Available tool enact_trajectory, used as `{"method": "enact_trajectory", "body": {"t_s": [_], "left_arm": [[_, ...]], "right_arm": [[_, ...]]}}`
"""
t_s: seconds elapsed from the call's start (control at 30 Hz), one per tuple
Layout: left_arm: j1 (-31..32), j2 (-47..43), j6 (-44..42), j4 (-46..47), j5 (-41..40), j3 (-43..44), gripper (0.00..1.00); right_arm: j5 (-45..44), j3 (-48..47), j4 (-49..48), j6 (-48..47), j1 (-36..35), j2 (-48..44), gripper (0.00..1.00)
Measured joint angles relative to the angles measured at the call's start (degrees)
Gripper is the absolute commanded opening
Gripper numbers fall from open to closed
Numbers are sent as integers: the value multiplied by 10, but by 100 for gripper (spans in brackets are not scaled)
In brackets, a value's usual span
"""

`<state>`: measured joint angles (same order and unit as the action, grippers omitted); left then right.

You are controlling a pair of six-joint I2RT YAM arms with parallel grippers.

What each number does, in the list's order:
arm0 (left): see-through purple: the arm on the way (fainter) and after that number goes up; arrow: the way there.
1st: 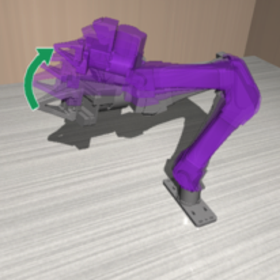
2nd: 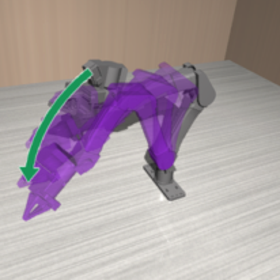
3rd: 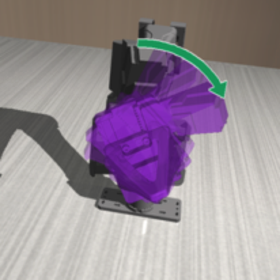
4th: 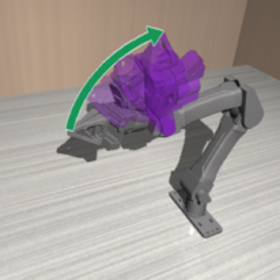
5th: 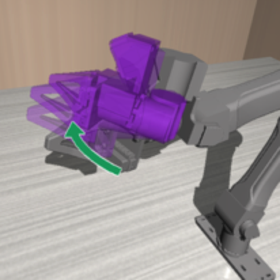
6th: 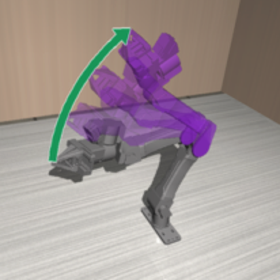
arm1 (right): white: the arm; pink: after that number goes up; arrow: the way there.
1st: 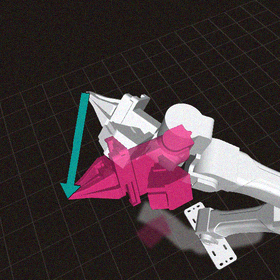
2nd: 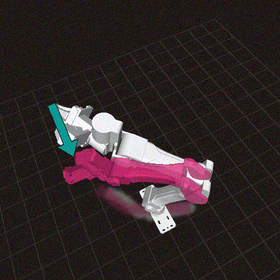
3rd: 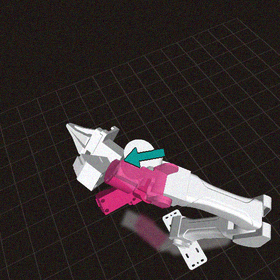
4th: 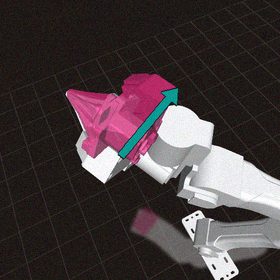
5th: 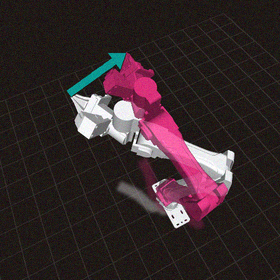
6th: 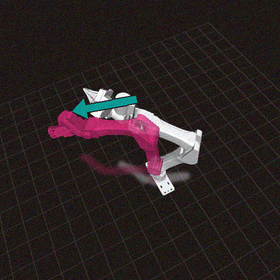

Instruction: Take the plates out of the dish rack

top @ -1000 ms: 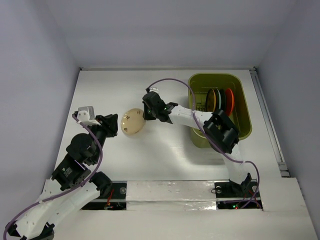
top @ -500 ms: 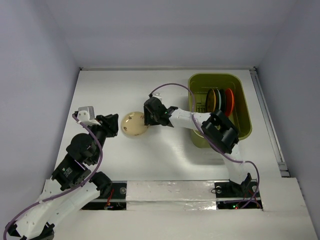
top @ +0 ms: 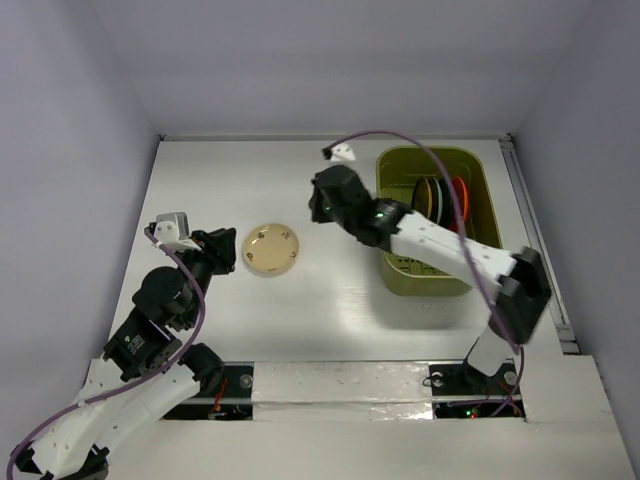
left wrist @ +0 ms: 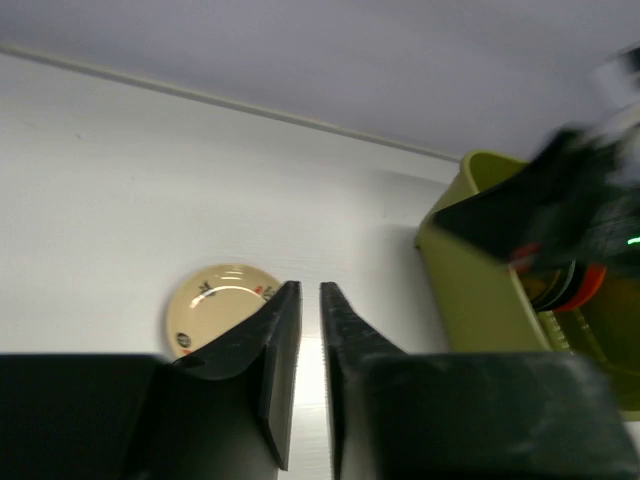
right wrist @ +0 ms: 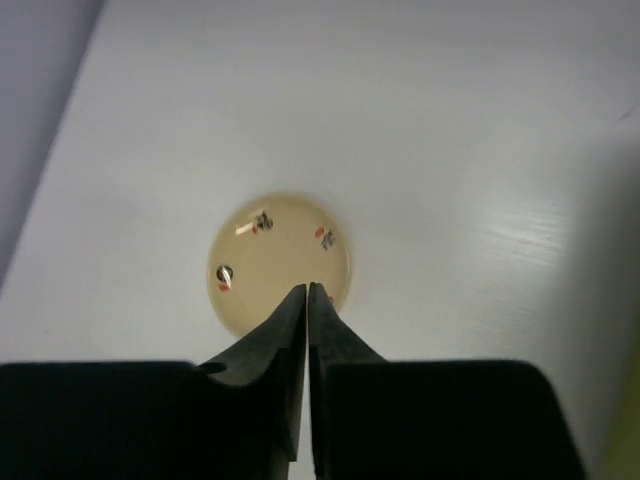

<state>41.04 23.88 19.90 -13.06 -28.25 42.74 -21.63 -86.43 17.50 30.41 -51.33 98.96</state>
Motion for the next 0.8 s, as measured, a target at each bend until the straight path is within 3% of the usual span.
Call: {"method": "enact_trajectory", "body": {"t_s": [0.07, 0.2, 0.23, 0.3, 0.33, 0.43, 0.8], "left_arm": [[0, 0, 1, 0, 1, 0, 0], [0, 0, 0, 0, 3, 0, 0], [0, 0, 0, 0, 3, 0, 1], [0, 0, -1, 0, 4, 0, 11], [0, 0, -1, 0, 5, 0, 21], [0, 0, 0, 0, 7, 0, 29], [0, 0, -1, 0, 10, 0, 32]], "right_arm": [[-21, 15, 2, -14, 12, -72, 0], [-64, 56, 22, -34, 85, -194, 0], [-75, 68, 32, -37, 107, -213, 4], [-97, 89, 56, -45, 147, -236, 13], [-105, 97, 71, -49, 162, -240, 21], [-124, 105, 118, -63, 195, -231, 30], [-153, 100, 183, -107, 247, -121, 34]]}}
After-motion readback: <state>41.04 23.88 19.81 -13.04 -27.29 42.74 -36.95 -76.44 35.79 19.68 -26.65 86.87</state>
